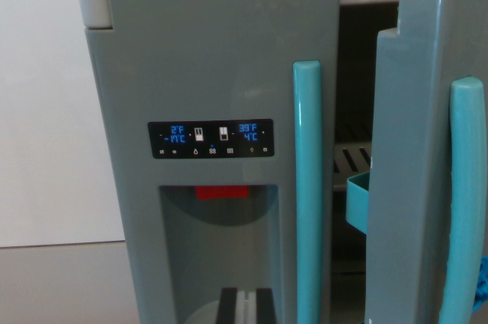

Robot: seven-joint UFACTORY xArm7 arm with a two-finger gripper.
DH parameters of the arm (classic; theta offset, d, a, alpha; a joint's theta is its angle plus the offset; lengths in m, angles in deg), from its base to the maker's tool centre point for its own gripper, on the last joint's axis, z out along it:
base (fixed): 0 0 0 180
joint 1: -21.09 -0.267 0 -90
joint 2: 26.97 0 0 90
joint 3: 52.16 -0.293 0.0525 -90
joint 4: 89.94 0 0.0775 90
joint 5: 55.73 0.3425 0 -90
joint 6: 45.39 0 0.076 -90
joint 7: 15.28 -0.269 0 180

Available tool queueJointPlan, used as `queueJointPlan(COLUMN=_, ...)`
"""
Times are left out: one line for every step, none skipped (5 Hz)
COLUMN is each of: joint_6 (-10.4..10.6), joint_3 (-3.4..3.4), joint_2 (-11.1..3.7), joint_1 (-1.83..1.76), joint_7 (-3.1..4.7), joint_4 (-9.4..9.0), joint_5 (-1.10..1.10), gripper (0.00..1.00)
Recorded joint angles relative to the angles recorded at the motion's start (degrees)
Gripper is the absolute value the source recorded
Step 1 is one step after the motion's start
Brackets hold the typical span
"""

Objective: Close fridge door

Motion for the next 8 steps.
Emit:
queueJointPlan(joint_6=0.0, joint_3=0.00, joint_2=0.00, joint_1=0.00, joint_7=0.00, joint_4=0.00, joint_5=0.00, gripper=1.00)
queueJointPlan(joint_6=0.0, joint_3=0.00, joint_2=0.00, joint_1=0.00, joint_7=0.00, joint_4=0.00, joint_5=0.00, gripper=1.00)
queueJointPlan(joint_6=0.0, joint_3=0.00, joint_2=0.00, joint_1=0.00, joint_7=0.00, joint_4=0.00, joint_5=0.00, gripper=1.00)
queueJointPlan(joint_6=0.0, joint_3=0.00, joint_2=0.00, joint_1=0.00, joint_7=0.00, joint_4=0.00, joint_5=0.00, gripper=1.00)
queueJointPlan(joint_6=0.0, joint_3=0.02, joint_2=0.00, joint_1=0.01, joint_7=0.00, joint_4=0.00, joint_5=0.00, gripper=1.00)
queueJointPlan(joint_6=0.0, joint_3=0.02, joint_2=0.00, joint_1=0.01, joint_7=0.00, joint_4=0.00, joint_5=0.00, gripper=1.00)
queueJointPlan(joint_6=0.0, joint_3=1.15, joint_2=-0.18, joint_1=0.14, joint_7=0.00, joint_4=0.00, joint_5=0.00, gripper=1.00)
queueJointPlan(joint_6=0.0, joint_3=1.15, joint_2=-0.18, joint_1=0.14, joint_7=0.00, joint_4=0.00, joint_5=0.00, gripper=1.00)
